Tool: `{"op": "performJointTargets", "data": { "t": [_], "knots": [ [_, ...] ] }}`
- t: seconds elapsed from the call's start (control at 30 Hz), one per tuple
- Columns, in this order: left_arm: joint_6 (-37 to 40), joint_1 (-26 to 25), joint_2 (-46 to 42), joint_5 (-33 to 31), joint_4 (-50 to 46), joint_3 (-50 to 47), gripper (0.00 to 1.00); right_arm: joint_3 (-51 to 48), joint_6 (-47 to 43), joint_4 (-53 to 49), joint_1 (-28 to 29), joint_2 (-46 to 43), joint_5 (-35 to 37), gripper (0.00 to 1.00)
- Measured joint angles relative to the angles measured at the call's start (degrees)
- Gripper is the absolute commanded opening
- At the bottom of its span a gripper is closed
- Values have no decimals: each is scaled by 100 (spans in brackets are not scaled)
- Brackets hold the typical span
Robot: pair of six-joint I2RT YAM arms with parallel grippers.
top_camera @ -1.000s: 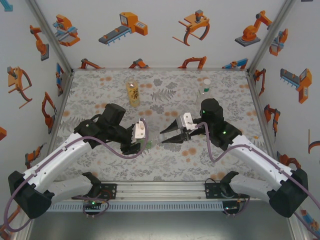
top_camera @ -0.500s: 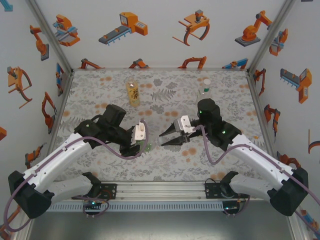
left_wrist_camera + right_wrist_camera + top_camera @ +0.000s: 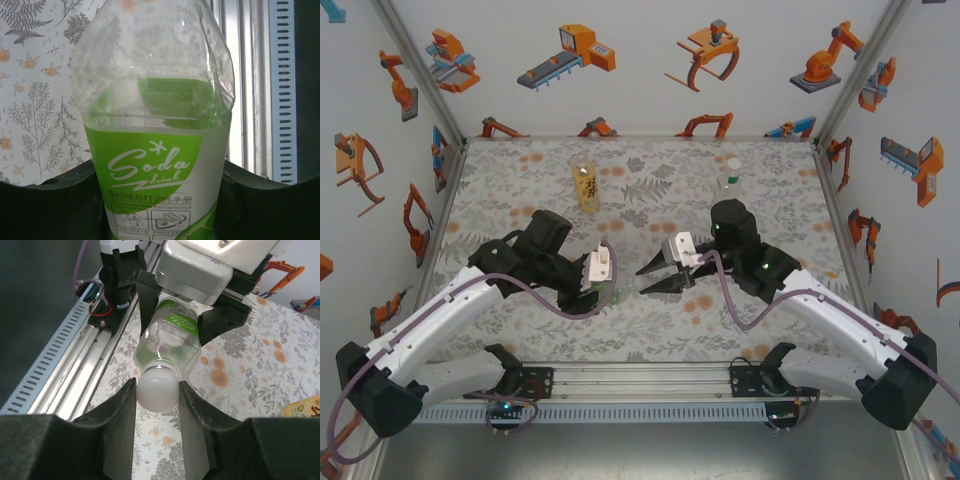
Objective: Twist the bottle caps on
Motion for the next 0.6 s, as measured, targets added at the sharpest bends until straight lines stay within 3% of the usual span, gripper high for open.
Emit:
{"op": "performJointTargets", "data": {
  "t": [0.3,0.6],
  "knots": [
    [-15,2,-254,-352,127,-83,0,-713,2240,1692,57,-144,632,0],
    [-151,11,-363,-898,540,-197,0,-1130,4721,2498,107,-212,2013,0]
  ]
}}
